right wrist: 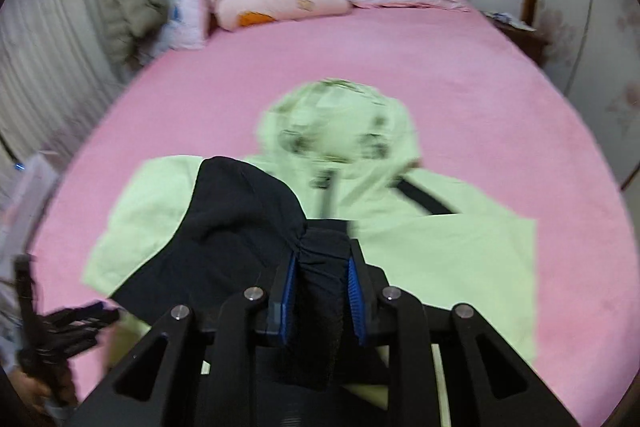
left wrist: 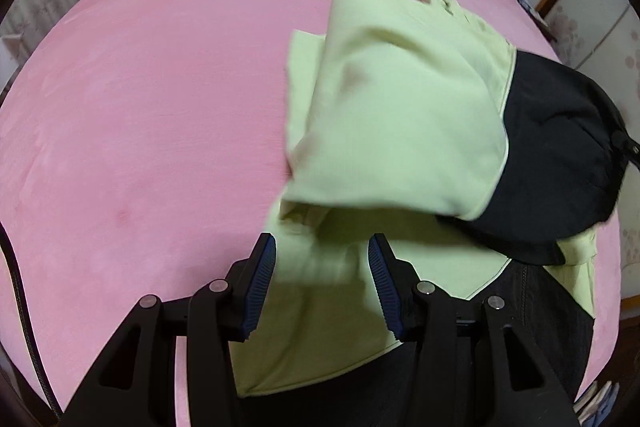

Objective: Fold large clothes
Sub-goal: 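Release the sleeve and smooth the jacket side panel with the left tool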

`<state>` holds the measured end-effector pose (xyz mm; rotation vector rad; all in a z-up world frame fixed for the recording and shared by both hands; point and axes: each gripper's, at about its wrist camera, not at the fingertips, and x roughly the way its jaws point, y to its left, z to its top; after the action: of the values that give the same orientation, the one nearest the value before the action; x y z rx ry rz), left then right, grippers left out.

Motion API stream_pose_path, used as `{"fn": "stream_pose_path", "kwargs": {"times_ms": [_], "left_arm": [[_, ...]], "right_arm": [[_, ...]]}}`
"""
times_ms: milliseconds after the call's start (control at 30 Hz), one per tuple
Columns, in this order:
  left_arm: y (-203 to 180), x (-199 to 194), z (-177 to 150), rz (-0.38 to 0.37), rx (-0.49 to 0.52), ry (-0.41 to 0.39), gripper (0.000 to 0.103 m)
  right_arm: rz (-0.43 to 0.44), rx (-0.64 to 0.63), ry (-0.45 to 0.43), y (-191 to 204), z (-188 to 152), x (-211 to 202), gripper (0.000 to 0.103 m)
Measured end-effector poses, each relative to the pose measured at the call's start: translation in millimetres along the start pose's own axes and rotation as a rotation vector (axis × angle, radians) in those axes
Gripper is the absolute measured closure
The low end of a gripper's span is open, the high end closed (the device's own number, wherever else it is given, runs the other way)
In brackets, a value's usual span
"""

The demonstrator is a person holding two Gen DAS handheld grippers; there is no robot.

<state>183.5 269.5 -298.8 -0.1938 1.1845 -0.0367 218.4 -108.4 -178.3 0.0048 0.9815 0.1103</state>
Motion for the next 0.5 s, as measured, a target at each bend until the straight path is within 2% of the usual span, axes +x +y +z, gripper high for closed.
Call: {"fn": "stream_pose_path", "kwargs": {"times_ms": [67,167,233,333,500], "left_arm": [[-12,8,0,-0.001,0.02,0.015,0.056],[-28,19,0,0.0,0.044,0.041,0.056],[-36,22,-2,0.006,0.058,0.053,0.056],[-40,19,0,0.002,0.06,0.049,0.056],[-35,3,14,-0.023,0.019,-0.023,0.053]], "right_arm": [[-0.049,0.0,0.029,-17,5,23,0.08],[-0.173,0.0,0.079,-41,16,65,0.076],[-0.233,0.029,0.149,-60,21,98,0.075],[-0.195,0.138,0.21,-86,16,116,0.072],[-0.157,0.248,0.177,-120,-8,96,0.062]]}}
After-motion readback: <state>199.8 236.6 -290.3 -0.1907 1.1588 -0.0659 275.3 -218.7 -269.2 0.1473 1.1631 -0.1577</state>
